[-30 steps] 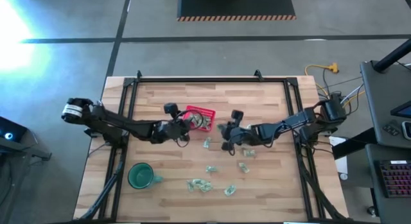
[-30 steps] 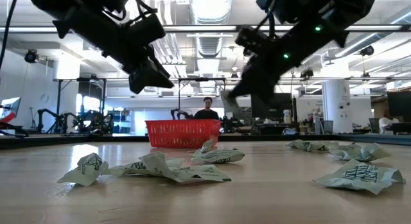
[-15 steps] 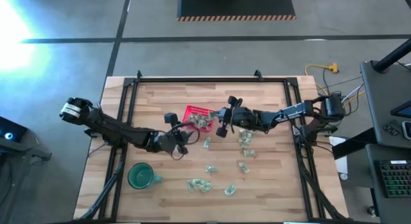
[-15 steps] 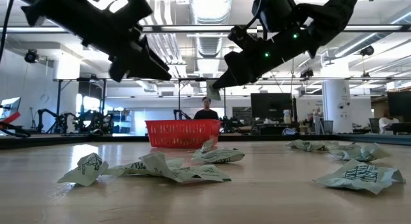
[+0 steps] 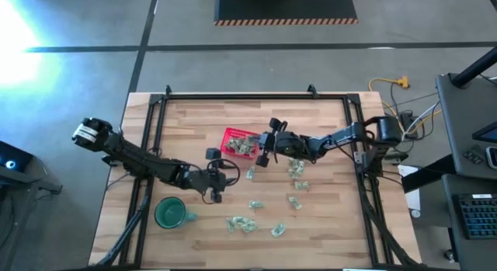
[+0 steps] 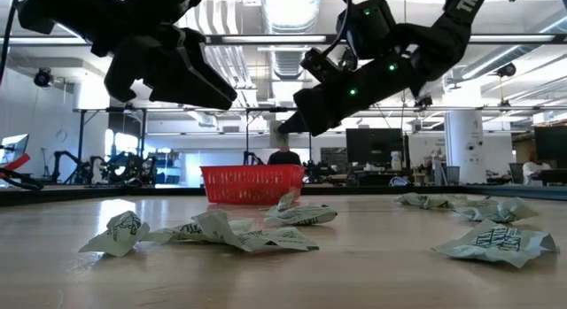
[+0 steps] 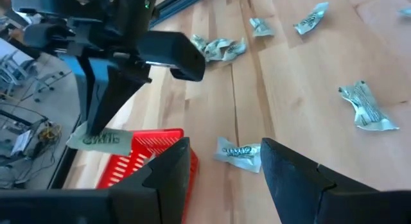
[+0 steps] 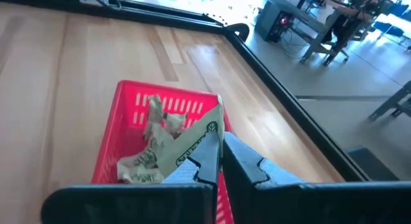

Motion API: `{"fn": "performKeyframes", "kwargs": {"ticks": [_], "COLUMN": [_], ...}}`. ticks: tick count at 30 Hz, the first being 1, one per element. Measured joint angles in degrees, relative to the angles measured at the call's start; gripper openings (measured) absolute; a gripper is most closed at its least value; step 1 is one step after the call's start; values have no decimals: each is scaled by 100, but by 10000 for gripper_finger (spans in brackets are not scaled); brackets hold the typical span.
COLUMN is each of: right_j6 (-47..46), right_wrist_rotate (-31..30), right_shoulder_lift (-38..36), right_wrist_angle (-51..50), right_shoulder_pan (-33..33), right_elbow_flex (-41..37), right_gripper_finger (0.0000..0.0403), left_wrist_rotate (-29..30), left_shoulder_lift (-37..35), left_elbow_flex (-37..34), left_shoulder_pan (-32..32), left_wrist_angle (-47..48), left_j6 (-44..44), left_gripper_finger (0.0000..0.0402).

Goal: Pick and place items into bin
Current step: Put the stevia packet into the red bin

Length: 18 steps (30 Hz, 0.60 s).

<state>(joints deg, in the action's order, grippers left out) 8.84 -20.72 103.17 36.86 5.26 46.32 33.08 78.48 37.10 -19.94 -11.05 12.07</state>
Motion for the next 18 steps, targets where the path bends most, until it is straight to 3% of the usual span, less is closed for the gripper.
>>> {"fn": "performKeyframes", "kwargs": {"ticks": [6, 12, 18], "right_j6": [207, 273, 396], "right_wrist_rotate": [26, 38, 23], "right_shoulder_lift": [274, 350, 243], "right_wrist_angle": [-3, -26, -70], "right_shoulder_pan": [-6, -11, -39], "right_elbow_flex": [191, 204, 204], "right_gripper_finger": [23, 80, 132], "left_wrist_rotate": [-2, -119, -1740], "left_shoulder_lift": [0, 4, 7], "left_elbow_flex": [-27, -100, -101], "left_shoulder_pan": [7, 7, 9], "left_wrist_angle": [7, 9, -52], "left_j6": [-100, -127, -193], "left_gripper_finger": [173, 173, 173]}}
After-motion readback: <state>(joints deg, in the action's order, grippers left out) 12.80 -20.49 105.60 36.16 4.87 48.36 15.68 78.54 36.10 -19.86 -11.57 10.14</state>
